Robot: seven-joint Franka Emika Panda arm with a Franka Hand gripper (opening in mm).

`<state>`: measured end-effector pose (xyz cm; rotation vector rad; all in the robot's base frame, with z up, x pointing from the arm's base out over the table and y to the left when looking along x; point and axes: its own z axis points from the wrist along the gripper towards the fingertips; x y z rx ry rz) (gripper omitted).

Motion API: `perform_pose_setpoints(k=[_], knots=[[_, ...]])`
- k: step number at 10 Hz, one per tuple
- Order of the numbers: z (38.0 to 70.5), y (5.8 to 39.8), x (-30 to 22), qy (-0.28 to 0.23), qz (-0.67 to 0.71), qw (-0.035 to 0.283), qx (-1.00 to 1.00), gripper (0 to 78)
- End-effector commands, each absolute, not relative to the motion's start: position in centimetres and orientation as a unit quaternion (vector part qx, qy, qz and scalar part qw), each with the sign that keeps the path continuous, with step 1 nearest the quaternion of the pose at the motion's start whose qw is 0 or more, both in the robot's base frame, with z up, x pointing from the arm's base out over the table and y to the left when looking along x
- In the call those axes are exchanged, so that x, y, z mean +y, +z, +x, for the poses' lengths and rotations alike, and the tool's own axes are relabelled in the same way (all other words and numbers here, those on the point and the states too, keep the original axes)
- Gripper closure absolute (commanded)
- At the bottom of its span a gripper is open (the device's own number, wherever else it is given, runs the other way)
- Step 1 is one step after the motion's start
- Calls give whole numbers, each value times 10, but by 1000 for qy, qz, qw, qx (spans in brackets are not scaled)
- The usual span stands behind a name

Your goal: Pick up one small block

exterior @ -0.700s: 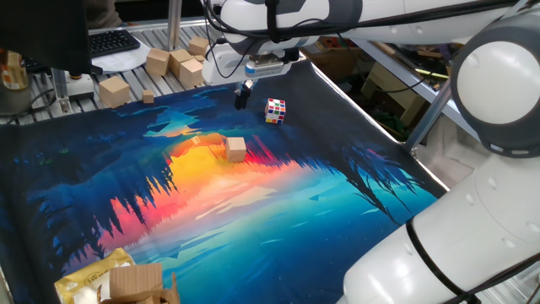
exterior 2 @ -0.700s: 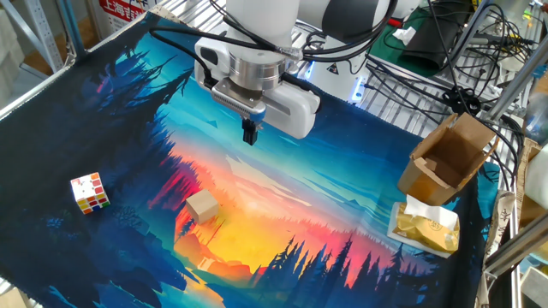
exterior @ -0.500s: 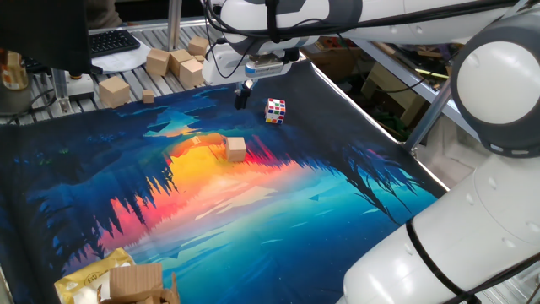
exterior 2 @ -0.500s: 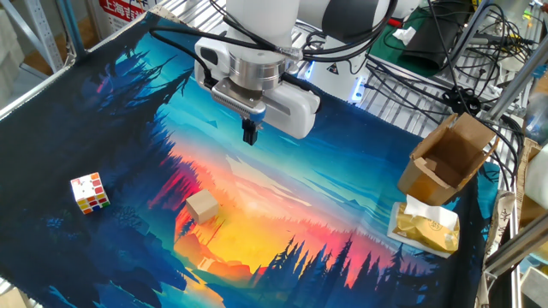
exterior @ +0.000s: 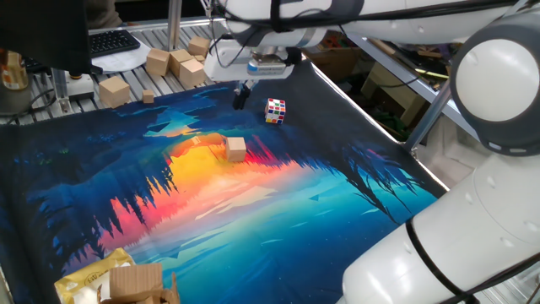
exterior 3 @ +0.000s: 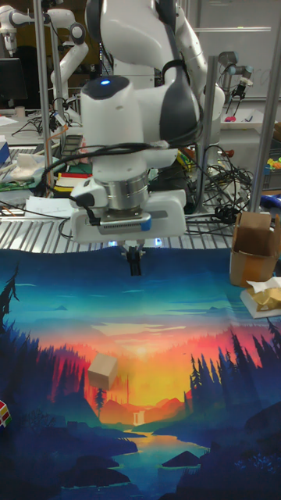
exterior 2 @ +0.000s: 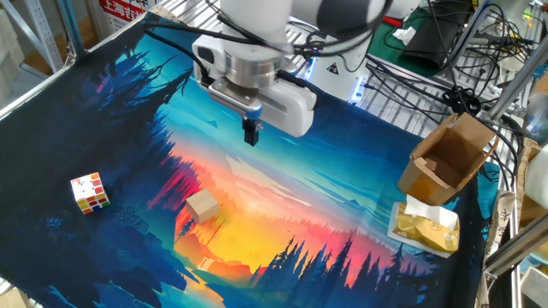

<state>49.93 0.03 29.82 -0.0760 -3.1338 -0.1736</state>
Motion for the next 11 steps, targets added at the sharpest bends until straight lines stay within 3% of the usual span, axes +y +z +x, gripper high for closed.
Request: perform_pose_setpoints(k=[1, 11], knots=[[500, 298, 0, -79, -42, 5, -996, 776], [507, 284, 4, -53, -68, 2, -996, 776]])
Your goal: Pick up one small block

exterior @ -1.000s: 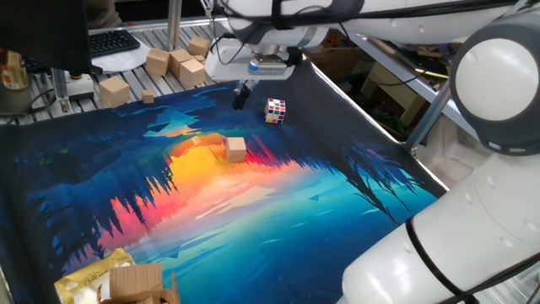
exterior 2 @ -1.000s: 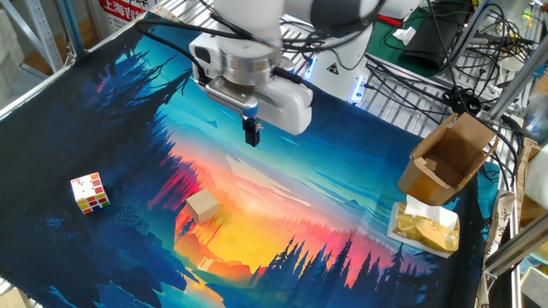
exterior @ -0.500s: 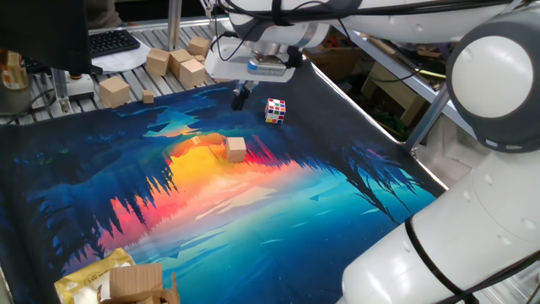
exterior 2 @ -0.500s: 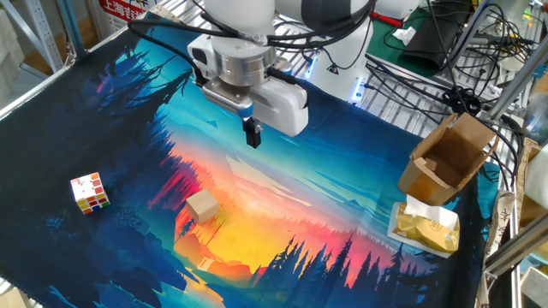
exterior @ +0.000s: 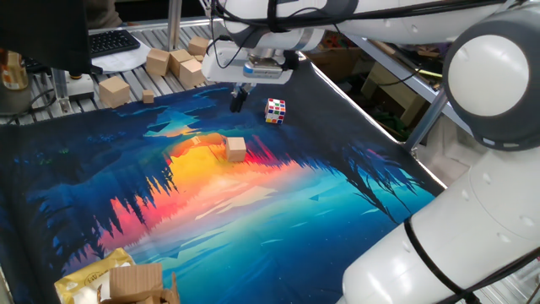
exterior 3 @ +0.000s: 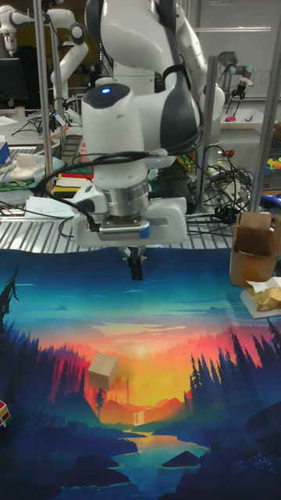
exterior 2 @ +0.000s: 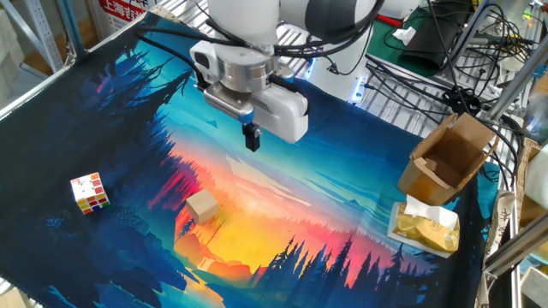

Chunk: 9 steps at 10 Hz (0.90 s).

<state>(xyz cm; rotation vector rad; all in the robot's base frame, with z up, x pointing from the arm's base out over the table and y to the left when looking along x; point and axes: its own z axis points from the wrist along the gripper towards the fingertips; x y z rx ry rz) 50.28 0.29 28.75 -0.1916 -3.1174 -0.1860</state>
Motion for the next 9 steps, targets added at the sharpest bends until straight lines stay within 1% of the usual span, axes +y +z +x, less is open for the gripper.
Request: perform_pose_setpoints(k=[1, 6, 9], knots=[[509, 281, 4, -50, -69, -2, -996, 776], [528, 260, -5, -43, -61, -4, -997, 776], [544, 240, -18, -45, -57, -4, -997, 776]])
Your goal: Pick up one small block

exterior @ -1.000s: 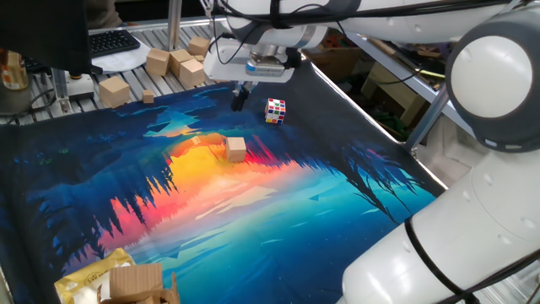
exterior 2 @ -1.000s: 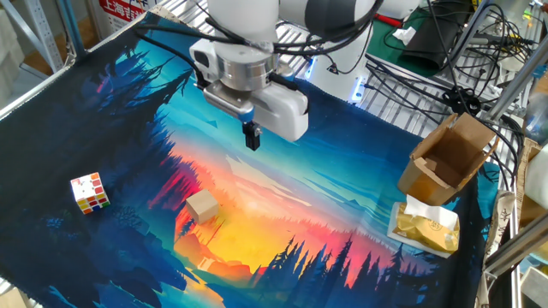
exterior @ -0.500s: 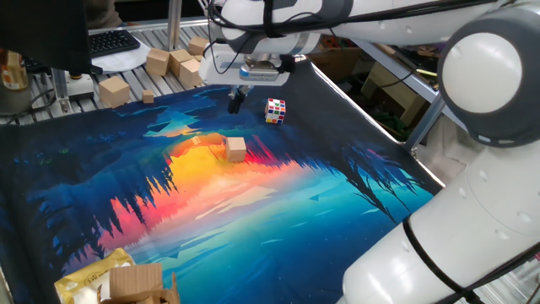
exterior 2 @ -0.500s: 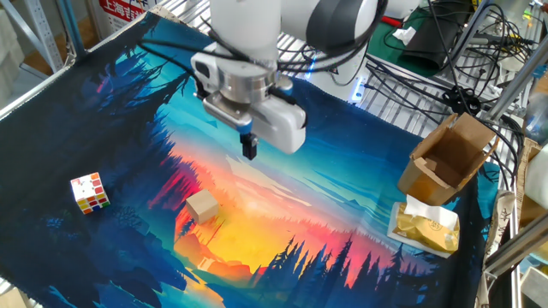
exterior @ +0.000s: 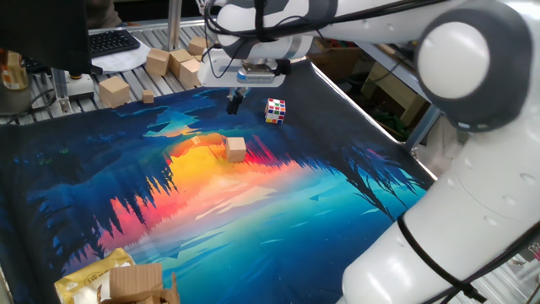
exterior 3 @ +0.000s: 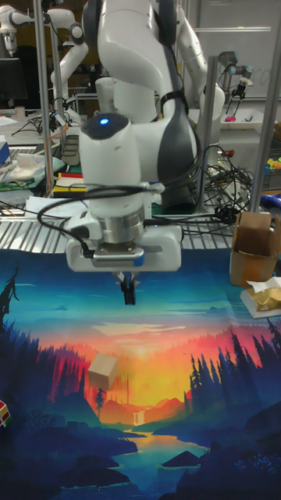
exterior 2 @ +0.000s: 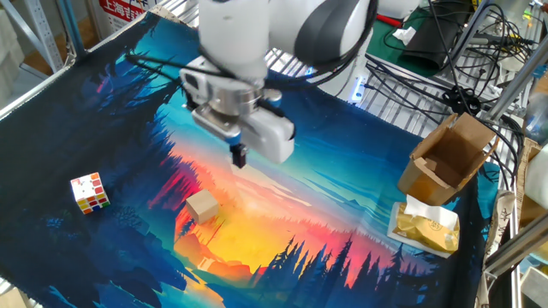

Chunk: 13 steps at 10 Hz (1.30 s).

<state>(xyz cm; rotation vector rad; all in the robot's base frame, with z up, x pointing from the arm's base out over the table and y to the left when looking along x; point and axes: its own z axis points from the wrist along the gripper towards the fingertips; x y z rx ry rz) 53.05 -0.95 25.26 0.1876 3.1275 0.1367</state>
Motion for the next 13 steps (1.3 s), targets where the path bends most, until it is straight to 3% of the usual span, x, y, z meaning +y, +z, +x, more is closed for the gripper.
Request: perform_pose_setpoints(k=[1, 6, 13], knots=[[551, 235, -20, 45, 59, 4, 997, 776], [594, 224, -37, 47, 57, -4, 997, 776], [599, 226, -40, 47, 49, -5, 998, 776]])
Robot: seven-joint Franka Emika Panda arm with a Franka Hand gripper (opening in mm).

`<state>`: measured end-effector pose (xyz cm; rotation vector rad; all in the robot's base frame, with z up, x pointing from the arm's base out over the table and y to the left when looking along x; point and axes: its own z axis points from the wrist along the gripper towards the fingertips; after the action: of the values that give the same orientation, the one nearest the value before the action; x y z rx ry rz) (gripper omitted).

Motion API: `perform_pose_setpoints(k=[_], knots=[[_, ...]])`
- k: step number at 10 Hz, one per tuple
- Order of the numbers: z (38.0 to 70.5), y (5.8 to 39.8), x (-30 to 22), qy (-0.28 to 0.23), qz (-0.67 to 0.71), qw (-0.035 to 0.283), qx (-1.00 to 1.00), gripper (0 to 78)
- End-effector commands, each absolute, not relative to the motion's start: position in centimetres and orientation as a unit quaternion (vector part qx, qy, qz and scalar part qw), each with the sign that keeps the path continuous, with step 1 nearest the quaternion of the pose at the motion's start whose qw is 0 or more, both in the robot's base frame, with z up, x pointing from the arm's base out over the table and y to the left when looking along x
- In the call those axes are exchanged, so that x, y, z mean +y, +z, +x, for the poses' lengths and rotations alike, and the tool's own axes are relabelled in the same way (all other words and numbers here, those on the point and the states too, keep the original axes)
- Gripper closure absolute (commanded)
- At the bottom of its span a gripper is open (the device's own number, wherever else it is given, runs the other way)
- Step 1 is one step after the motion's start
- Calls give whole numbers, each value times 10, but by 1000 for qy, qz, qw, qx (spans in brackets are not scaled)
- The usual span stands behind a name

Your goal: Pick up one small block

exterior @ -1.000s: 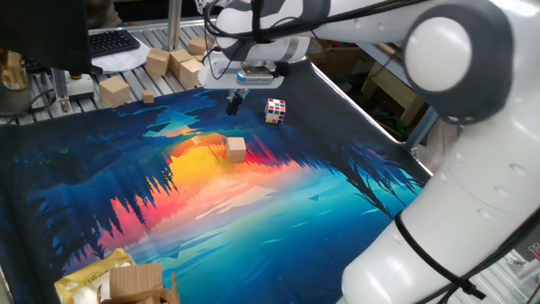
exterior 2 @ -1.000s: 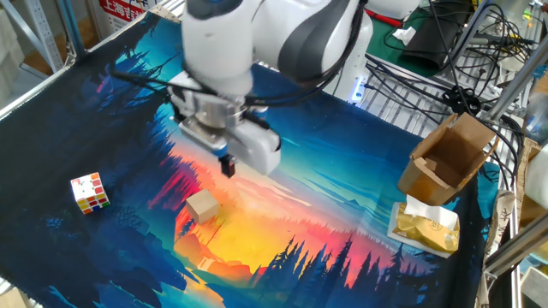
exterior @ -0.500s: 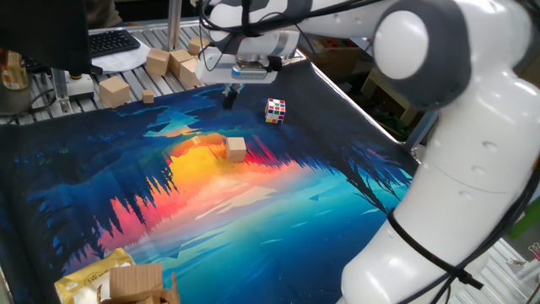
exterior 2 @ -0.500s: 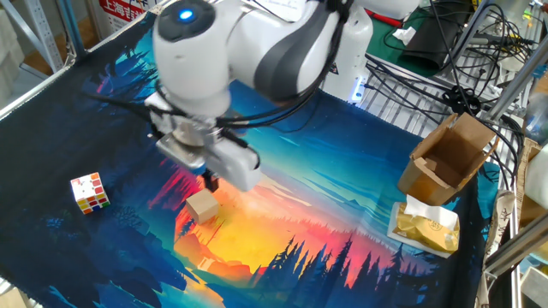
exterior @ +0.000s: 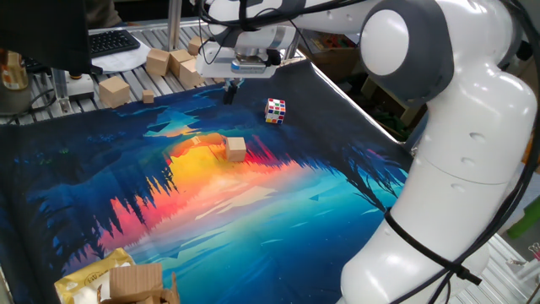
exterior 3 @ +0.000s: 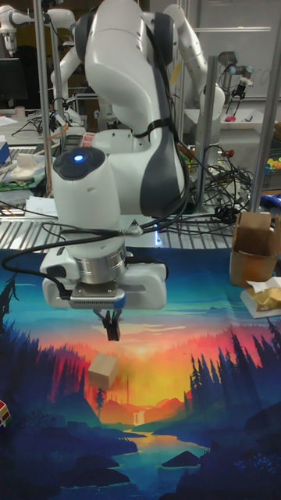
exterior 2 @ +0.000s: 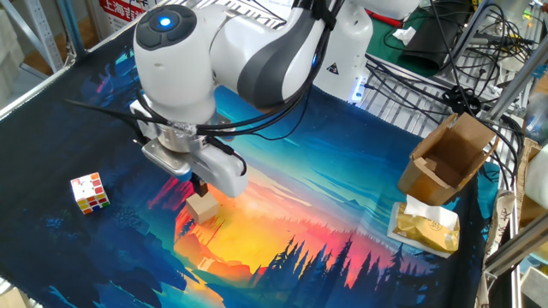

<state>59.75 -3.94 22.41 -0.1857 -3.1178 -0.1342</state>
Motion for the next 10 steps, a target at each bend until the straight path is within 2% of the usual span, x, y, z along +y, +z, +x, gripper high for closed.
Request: perform_pose_setpoints(k=[1, 5, 10], knots=[[599, 226, -40, -48, -52, 7, -997, 776], [599, 226, -40, -48, -70, 30, -996, 776], [599, 226, -40, -56, -101, 29, -993, 776]])
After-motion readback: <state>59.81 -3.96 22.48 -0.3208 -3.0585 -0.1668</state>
